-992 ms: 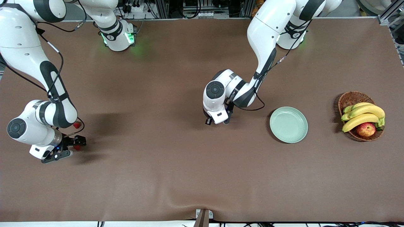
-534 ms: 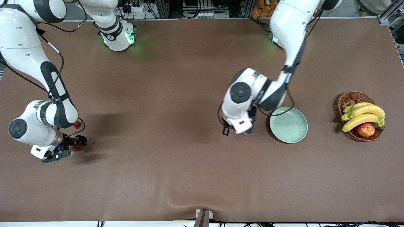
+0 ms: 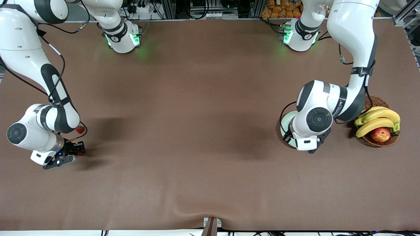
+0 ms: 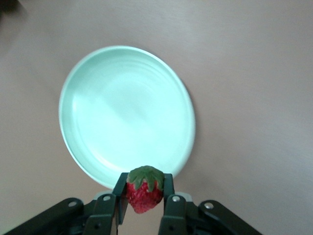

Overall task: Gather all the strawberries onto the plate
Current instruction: 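Carry the strawberry over the plate while the right gripper grasps another, then open the left gripper over the plate while the right gripper lifts strawberry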

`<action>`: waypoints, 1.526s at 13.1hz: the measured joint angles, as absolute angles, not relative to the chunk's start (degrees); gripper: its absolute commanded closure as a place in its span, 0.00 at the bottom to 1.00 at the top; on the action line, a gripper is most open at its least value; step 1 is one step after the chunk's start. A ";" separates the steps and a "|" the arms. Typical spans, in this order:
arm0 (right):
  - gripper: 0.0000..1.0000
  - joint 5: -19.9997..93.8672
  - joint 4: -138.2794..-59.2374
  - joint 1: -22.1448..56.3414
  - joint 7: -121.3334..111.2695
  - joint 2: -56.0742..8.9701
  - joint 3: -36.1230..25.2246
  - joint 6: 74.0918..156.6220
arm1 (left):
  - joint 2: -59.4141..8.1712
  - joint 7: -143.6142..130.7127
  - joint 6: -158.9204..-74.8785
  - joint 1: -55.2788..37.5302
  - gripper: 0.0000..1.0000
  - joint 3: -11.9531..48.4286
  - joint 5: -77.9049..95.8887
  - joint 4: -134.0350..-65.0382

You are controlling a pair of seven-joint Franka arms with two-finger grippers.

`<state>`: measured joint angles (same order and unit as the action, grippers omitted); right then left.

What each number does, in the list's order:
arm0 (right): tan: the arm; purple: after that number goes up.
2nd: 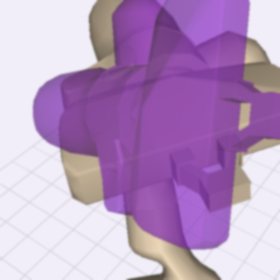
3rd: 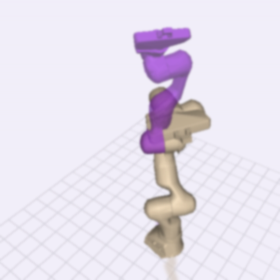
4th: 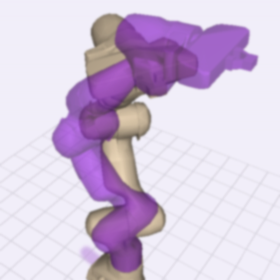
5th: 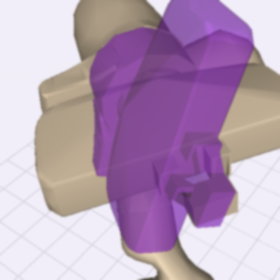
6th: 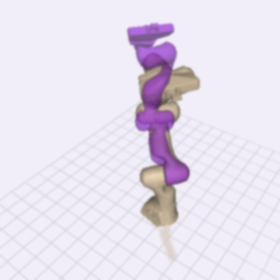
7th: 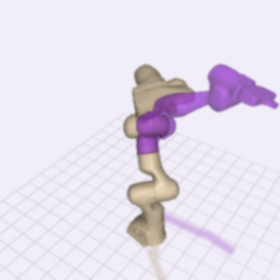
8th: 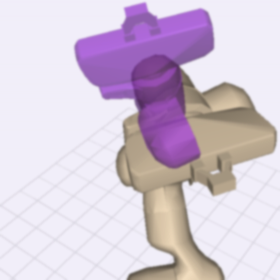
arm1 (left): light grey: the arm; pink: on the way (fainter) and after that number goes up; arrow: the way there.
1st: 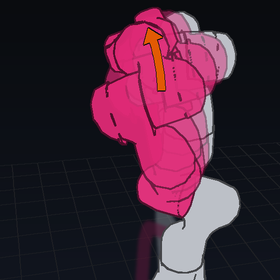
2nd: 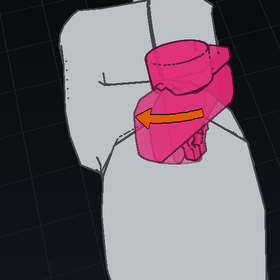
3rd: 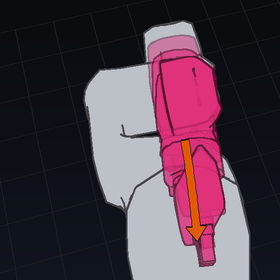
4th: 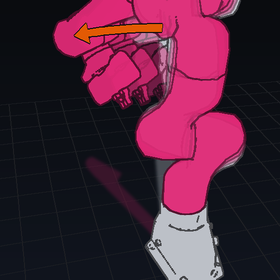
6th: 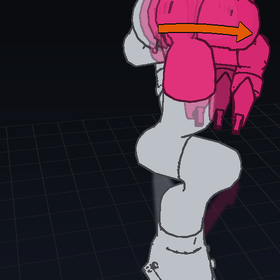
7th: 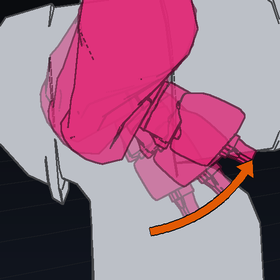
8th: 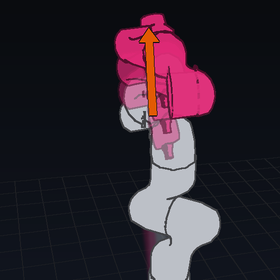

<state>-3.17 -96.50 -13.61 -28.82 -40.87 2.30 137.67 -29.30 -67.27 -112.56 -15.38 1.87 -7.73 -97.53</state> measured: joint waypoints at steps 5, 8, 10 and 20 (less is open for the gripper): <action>1.00 -3.17 -95.37 -13.58 -30.71 -40.42 3.41 137.47 | -29.58 -56.39 -122.52 -8.28 0.91 2.03 -10.94 -106.52; 1.00 -3.17 -93.31 -13.55 -32.27 -37.71 6.75 132.55 | -29.59 -53.88 -125.44 -6.74 0.00 2.34 -10.94 -108.95; 1.00 -3.17 -90.93 -13.46 -32.32 -35.67 10.89 127.61 | -28.72 -51.56 -125.43 -6.74 0.00 2.59 -10.95 -108.82; 1.00 -2.23 -89.41 -1.11 -26.22 -37.55 21.18 137.55 | -17.57 -47.10 -105.09 -6.95 0.00 9.62 -9.12 -97.49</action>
<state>-2.23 -89.41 -1.11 -26.22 -37.55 21.18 137.55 -17.57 -47.10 -105.09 -6.95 9.62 -9.12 -97.49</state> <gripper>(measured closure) 0.683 0.000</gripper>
